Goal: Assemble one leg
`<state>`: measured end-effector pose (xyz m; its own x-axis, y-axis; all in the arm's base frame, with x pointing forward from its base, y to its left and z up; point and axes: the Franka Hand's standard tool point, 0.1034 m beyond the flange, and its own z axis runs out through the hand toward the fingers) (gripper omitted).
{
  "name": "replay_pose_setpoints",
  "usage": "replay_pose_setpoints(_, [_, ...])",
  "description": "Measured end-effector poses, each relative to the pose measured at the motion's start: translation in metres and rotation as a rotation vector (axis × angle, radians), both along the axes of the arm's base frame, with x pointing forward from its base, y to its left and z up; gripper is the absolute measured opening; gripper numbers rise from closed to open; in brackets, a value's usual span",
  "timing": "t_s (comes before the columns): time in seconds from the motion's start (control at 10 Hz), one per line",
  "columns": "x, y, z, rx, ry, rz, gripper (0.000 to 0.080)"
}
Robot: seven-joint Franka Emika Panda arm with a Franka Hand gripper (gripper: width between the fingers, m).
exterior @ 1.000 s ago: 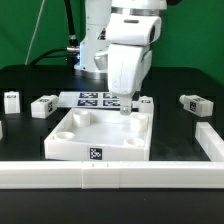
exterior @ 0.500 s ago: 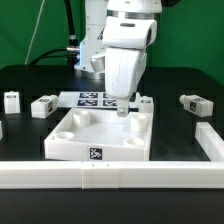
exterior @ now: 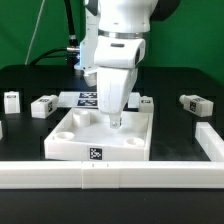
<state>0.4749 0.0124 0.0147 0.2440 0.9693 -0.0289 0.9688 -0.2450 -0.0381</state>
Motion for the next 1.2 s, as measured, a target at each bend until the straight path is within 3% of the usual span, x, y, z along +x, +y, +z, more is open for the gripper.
replay_pose_setpoints(0.1, [-0.0012,0.0018,-0.0032,0.001,0.002,-0.009,0.0650])
replay_pose_setpoints(0.2, [-0.0024,0.0036,-0.0056,0.002,0.005,-0.018,0.0528])
replay_pose_setpoints(0.3, [-0.0026,0.0031,-0.0057,0.002,0.005,-0.018,0.0528])
replay_pose_setpoints(0.5, [-0.0032,0.0031,-0.0062,0.002,0.007,-0.018,0.0195])
replay_pose_setpoints(0.6, [-0.0033,0.0030,-0.0064,0.002,0.007,-0.018,0.0195])
replay_pose_setpoints(0.7, [-0.0029,0.0030,-0.0061,0.002,0.006,-0.018,0.0071])
replay_pose_setpoints(1.2, [-0.0025,0.0031,-0.0059,0.003,0.003,-0.018,0.0057])
